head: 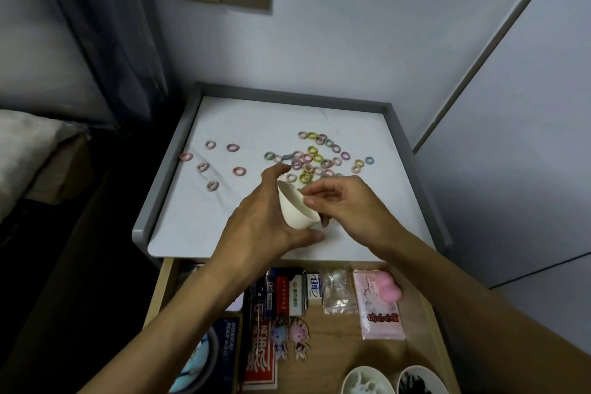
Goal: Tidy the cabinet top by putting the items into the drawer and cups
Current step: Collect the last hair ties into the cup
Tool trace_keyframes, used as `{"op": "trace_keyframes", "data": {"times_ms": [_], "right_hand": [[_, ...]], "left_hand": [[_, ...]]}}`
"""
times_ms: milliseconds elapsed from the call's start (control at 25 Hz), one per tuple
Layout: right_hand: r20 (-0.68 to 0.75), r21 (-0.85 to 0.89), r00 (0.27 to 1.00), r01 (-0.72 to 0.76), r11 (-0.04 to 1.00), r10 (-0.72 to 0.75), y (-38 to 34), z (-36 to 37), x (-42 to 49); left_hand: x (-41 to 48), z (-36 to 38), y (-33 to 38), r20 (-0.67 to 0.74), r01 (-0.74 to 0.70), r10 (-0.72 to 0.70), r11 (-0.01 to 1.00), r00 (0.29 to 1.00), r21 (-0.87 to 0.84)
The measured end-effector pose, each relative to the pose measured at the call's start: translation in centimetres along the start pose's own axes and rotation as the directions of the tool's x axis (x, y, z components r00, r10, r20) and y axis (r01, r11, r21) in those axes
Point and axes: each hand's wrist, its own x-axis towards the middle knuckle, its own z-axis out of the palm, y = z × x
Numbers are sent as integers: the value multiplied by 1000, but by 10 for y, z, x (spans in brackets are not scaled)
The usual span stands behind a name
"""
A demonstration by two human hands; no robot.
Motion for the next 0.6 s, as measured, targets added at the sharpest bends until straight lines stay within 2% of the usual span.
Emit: {"op": "trace_keyframes", "data": {"times_ms": [40,80,160,200,240,360,600], "right_hand": [[-17,-41,1000,4,999,-5,3,-5,3],[-96,-132,995,-5,991,-8,9,-15,10],[-341,-352,940,-106,930,-22,26,-47,26],[-412,-408,911,-164,898,-21,35,-63,33],[-431,-432,902,-198,880,-8,45,-76,39],[-372,-405,927,-214,889,54,70,-82,51],[-399,-494,912,-124,861,-98,84,-56,63]], "left_hand": [[0,1,0,-10,-1,1,1000,1000,18],[0,1,-1,-22,3,-3,999,1000,32],[0,0,-3,-40,17,-15,999,999,47],[0,-2,-4,-42,22,-20,999,999,47],[-1,-3,-4,-41,23,-21,999,999,46],[-2,-6,-5,-31,18,-16,998,999,62],[1,-7,-8,-27,12,-9,996,1000,85]]}}
